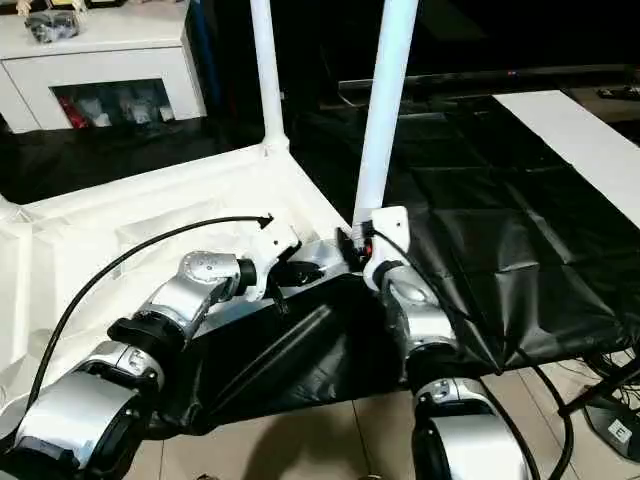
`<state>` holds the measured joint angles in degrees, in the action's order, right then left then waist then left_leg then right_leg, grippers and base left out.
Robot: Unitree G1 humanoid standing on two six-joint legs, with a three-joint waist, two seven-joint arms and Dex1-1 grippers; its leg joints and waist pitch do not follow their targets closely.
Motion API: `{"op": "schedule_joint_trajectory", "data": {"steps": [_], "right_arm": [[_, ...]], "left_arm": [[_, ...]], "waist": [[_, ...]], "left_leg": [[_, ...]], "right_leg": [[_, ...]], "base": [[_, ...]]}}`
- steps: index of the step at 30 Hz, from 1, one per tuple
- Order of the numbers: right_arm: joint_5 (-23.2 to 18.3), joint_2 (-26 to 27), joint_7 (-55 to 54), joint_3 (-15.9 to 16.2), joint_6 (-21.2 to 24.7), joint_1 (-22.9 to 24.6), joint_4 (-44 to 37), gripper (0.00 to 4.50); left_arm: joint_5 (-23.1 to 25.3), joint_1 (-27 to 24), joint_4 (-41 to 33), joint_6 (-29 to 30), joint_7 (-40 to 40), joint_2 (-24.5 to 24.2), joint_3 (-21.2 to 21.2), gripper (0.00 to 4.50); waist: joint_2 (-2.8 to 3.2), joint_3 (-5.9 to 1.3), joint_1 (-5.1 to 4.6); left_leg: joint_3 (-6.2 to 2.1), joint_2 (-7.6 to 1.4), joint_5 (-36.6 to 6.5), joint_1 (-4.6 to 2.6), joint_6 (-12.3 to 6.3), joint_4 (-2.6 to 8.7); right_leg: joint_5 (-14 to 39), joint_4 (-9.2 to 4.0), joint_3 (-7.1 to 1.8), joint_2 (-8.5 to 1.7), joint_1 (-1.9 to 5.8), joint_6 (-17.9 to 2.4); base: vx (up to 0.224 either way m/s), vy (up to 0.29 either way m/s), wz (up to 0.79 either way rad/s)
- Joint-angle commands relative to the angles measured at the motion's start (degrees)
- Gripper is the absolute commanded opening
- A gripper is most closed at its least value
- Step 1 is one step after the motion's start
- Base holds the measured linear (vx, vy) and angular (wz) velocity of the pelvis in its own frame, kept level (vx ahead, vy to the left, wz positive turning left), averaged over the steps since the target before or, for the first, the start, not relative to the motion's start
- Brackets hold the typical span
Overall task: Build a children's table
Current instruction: Rotate leg to tighten
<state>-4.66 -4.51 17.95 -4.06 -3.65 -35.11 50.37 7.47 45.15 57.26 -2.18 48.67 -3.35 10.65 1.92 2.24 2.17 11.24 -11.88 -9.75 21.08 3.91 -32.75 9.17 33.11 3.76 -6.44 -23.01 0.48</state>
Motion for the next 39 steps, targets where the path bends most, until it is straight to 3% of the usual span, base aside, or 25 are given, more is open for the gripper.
{"op": "schedule_joint_trajectory", "data": {"steps": [1,3,4,8,9,12,15,19,20,22,23,25,26,27,28,29,30,31,32,33,39], "right_arm": [[-0.1,1.1,7.9,4.8,0.2,2.5,-2.8,3.7],[-2.1,-2.3,14.5,4.9,1.0,5.6,-7.7,4.01],[-2.7,-3.6,16.7,5.0,1.4,6.6,-9.4,4.12],[-6.4,-11.4,27.5,4.2,4.4,12.2,-18.0,4.45],[-7.9,-13.7,30.1,3.6,5.6,13.5,-20.3,4.45],[-10.6,-19.1,35.7,2.6,8.8,17.0,-25.8,4.45],[-13.0,-23.2,40.4,1.7,12.1,20.3,-31.1,4.45],[-16.2,-25.6,43.5,1.5,16.7,22.8,-36.5,4.45],[-17.2,-25.9,44.0,1.7,18.2,23.4,-38.3,4.45],[-18.1,-25.7,44.0,2.2,19.8,23.6,-40.2,4.5],[-18.3,-25.1,43.8,2.7,20.2,23.4,-40.8,4.5],[-18.4,-24.6,43.6,3.1,20.5,23.2,-41.1,4.5],[-18.0,-23.4,43.1,3.8,20.6,22.6,-41.0,4.5],[-18.0,-22.4,42.9,4.5,20.8,22.1,-41.1,4.5],[-18.0,-21.8,42.7,4.9,21.0,21.7,-41.1,4.5],[-17.7,-20.8,42.3,5.6,21.1,21.1,-40.8,4.5],[-17.5,-19.9,42.2,6.3,21.1,20.6,-40.5,4.5],[-17.5,-19.9,42.2,6.3,21.1,20.6,-40.5,4.5],[-16.7,-18.3,41.1,7.6,21.2,19.5,-40.0,4.5],[-16.8,-17.6,40.7,8.0,21.6,19.0,-39.8,4.5],[-14.0,-9.8,34.3,9.8,18.7,14.1,-34.0,4.5]], "left_arm": [[0.5,0.5,0.4,-2.6,2.1,1.7,3.1,0.0],[0.7,0.7,0.9,-3.4,2.7,0.9,2.6,0.0],[0.8,0.8,1.1,-3.7,2.7,0.6,2.5,0.0],[0.8,1.1,2.0,-5.0,3.0,-0.3,1.9,0.0],[0.7,1.2,2.1,-5.2,3.2,-0.6,1.7,0.0],[0.0,1.3,2.1,-5.5,3.6,-1.1,1.2,0.0],[-1.0,1.3,2.0,-6.3,4.0,-1.4,0.4,0.0],[-3.7,0.9,0.2,-5.5,6.3,-2.0,-1.6,0.0],[-5.3,0.8,-0.9,-3.7,8.5,-2.3,-2.4,0.0],[-7.0,0.7,-2.6,-1.2,11.1,-3.0,-3.1,0.43],[-8.0,0.3,-4.6,1.1,13.1,-3.8,-3.3,0.43],[-8.6,0.0,-5.9,2.6,14.3,-4.3,-3.4,0.57],[-10.4,-1.0,-10.3,6.4,17.1,-5.6,-3.5,0.65],[-11.9,-2.0,-14.2,10.0,19.6,-7.0,-3.4,0.76],[-12.8,-2.5,-16.6,12.2,21.2,-7.9,-3.4,0.82],[-13.7,-3.7,-20.5,15.4,24.0,-9.9,-2.7,0.82],[-13.9,-4.9,-23.7,17.8,26.3,-12.1,-1.7,1.08],[-13.9,-4.9,-23.7,17.8,26.4,-12.1,-1.7,1.08],[-13.7,-6.8,-28.1,21.2,29.6,-16.1,-0.5,1.23],[-13.5,-7.6,-29.7,22.4,30.4,-17.6,-0.2,1.23],[-15.6,-14.8,-42.3,31.7,32.8,-25.9,0.5,1.66]], "waist": [[-0.87,-3.24,0.19],[-0.97,-3.44,0.7],[-1.28,-3.41,0.73],[-1.29,-3.45,1.96],[-1.37,-3.46,2.06],[-1.54,-3.42,2.65],[-1.83,-3.31,2.89],[-1.88,-3.26,3.1],[-1.97,-3.24,2.99],[-1.88,-3.31,3.08],[-2.04,-3.42,3.14],[-1.64,-3.61,3.32],[-2.25,-3.55,3.37],[-2.07,-3.43,3.39],[-1.85,-3.48,3.5],[-2.23,-3.46,3.31],[-1.92,-3.55,3.27],[-1.99,-3.59,3.35],[-2.17,-3.63,3.28],[-1.91,-3.6,3.1],[-1.64,-3.25,2.9]], "left_leg": [[-0.6,-0.76,-19.3,-0.32,-2.62,4.18],[-0.38,-0.91,-17.7,-0.44,-3.94,3.92],[-0.35,-0.82,-16.3,-0.06,-4.63,3.84],[-0.13,-1.07,-14.0,-0.33,-6.39,3.47],[-0.18,-1.01,-13.2,0.11,-6.62,3.49],[-0.08,-1.13,-13.2,-0.17,-6.94,3.34],[-0.1,-0.98,-13.3,0.01,-6.74,3.32],[-0.16,-1.0,-13.0,0.09,-6.89,3.3],[-0.19,-0.92,-12.6,0.23,-6.6,3.39],[-0.18,-0.99,-12.3,0.17,-6.56,3.35],[-0.21,-0.99,-11.6,0.21,-6.49,3.32],[-0.12,-1.24,-10.3,-0.01,-6.58,3.19],[0.0,-1.45,-10.0,-0.1,-6.5,3.18],[-0.11,-1.33,-9.4,0.29,-6.62,3.34],[-0.19,-1.48,-9.4,0.07,-6.43,3.37],[-0.1,-1.4,-8.8,0.15,-6.57,3.3],[-0.1,-1.44,-7.7,0.11,-6.63,3.28],[0.04,-1.46,-7.4,-0.14,-6.64,3.15],[0.01,-1.49,-6.3,0.04,-6.79,3.11],[0.06,-1.28,-5.8,0.2,-6.86,3.14],[0.05,-1.39,-9.5,-0.58,-2.95,3.71]], "right_leg": [[20.7,-4.53,-1.27,-1.59,2.18,-10.8],[16.8,-4.29,-1.46,-1.55,2.33,-11.1],[15.2,-4.03,-1.42,-1.55,2.62,-11.7],[12.3,-3.79,-1.47,-1.47,2.72,-12.3],[11.9,-3.58,-1.34,-1.52,2.96,-12.4],[13.2,-3.74,-1.39,-1.59,2.81,-12.4],[15.8,-4.03,-1.34,-1.67,2.82,-11.4],[17.6,-4.21,-1.29,-1.61,2.75,-10.5],[18.5,-4.2,-1.24,-1.6,2.8,-10.0],[18.3,-4.13,-1.27,-1.61,2.66,-10.3],[17.5,-3.94,-1.26,-1.68,2.7,-10.7],[14.4,-3.64,-1.34,-1.66,2.33,-12.5],[12.3,-3.19,-1.35,-1.64,2.31,-13.9],[12.0,-3.01,-1.27,-1.59,2.46,-14.0],[11.9,-2.83,-1.27,-1.74,2.4,-14.3],[11.0,-2.72,-1.32,-1.52,2.36,-14.5],[9.6,-2.47,-1.42,-1.52,2.32,-14.8],[9.1,-2.45,-1.44,-1.41,2.13,-14.9],[7.4,-2.0,-1.49,-1.39,2.2,-15.4],[7.1,-1.9,-1.46,-1.19,2.17,-15.0],[10.4,-2.14,-1.76,-1.3,1.57,-14.3]], "base": [[0.0,0.0,0.0],[0.0,0.0,0.0],[0.0,0.0,0.0],[0.0,0.0,0.0],[0.0,0.0,0.0],[0.0,0.0,0.0],[0.0,0.0,0.0],[0.0,0.0,0.0],[0.0,0.0,0.0],[0.0,0.0,0.0],[0.0,0.0,0.0],[0.0,0.0,0.0],[0.0,0.0,0.0],[0.0,0.0,0.0],[0.0,0.0,0.0],[0.0,0.0,0.0],[0.0,0.0,0.0],[0.0,0.0,0.0],[0.0,0.0,0.0],[0.0,0.0,0.0],[0.0,0.0,0.0]]}}
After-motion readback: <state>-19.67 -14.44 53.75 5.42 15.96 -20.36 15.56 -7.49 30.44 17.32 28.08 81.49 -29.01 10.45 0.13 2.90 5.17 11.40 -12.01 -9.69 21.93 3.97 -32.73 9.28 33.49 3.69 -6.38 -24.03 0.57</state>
